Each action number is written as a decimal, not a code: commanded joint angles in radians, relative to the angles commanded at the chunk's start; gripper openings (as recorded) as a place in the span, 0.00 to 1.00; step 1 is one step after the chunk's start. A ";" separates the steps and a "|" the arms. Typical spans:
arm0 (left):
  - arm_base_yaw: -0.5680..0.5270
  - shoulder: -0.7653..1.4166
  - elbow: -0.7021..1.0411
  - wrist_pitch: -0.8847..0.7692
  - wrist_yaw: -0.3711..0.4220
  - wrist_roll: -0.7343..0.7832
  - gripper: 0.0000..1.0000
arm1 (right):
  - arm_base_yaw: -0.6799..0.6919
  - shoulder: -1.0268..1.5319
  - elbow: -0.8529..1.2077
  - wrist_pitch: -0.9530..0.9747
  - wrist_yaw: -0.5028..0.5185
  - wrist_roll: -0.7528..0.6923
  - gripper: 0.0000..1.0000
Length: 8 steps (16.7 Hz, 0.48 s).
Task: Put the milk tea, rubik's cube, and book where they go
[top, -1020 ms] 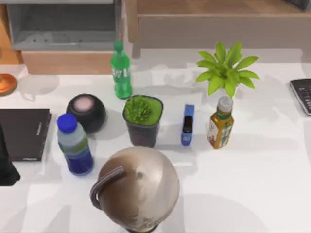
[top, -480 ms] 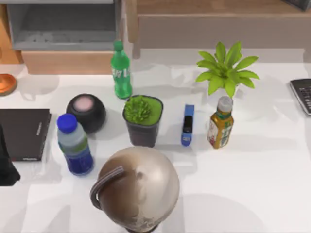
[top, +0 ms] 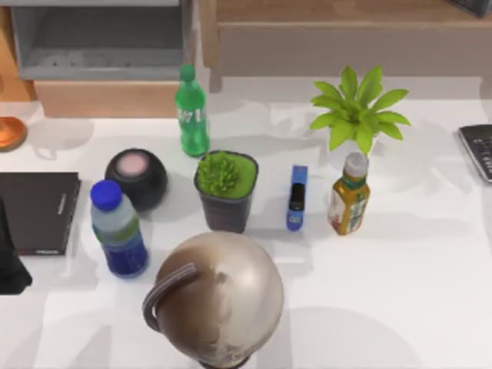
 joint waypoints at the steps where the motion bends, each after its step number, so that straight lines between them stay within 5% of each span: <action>1: 0.000 0.000 0.000 0.000 0.000 0.000 1.00 | 0.000 0.000 0.000 0.000 0.000 0.000 0.90; 3: 0.000 0.000 0.000 0.000 0.000 0.000 1.00 | 0.000 0.000 0.000 0.000 0.000 0.000 1.00; 8: 0.000 0.000 0.000 0.000 0.000 0.000 1.00 | 0.000 0.000 0.000 0.000 0.000 0.000 1.00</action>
